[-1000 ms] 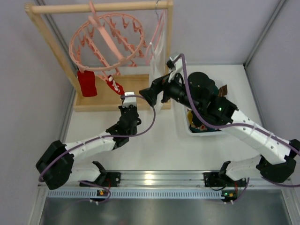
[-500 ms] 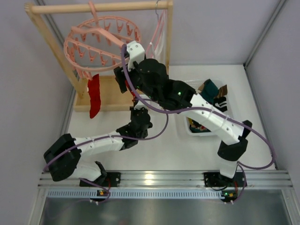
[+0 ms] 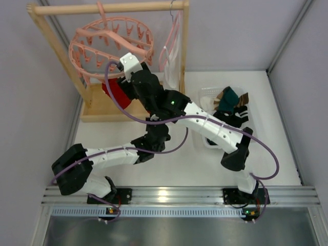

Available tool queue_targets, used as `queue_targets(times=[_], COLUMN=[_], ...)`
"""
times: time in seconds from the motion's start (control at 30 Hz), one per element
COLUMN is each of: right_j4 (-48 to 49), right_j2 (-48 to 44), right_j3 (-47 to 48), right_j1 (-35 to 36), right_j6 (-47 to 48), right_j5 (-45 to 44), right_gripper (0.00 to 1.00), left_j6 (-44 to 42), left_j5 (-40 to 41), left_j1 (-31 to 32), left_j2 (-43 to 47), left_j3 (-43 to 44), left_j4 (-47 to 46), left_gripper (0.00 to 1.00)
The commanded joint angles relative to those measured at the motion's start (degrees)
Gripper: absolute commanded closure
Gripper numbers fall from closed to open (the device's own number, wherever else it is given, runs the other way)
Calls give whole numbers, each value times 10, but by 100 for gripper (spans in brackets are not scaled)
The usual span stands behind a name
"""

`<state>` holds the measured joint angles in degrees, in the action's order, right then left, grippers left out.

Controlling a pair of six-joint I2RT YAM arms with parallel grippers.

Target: Remove the socks clipped to the hanger

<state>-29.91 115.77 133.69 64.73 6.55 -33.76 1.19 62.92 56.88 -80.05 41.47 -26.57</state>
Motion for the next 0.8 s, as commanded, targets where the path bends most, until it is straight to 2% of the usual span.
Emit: queue_targets(times=[0.0, 0.77], right_j4=[50, 151], right_j2=[17, 82], right_j3=[39, 68], right_j1=[0, -16], right_j6=[33, 109], right_j5=[-36, -35], right_gripper=[36, 47], left_j6=[-4, -7], left_j5=[12, 15], left_j1=[5, 9], left_j2=[-5, 3], left_j3=[21, 19], left_j4=[-28, -28], left_gripper=[100, 100])
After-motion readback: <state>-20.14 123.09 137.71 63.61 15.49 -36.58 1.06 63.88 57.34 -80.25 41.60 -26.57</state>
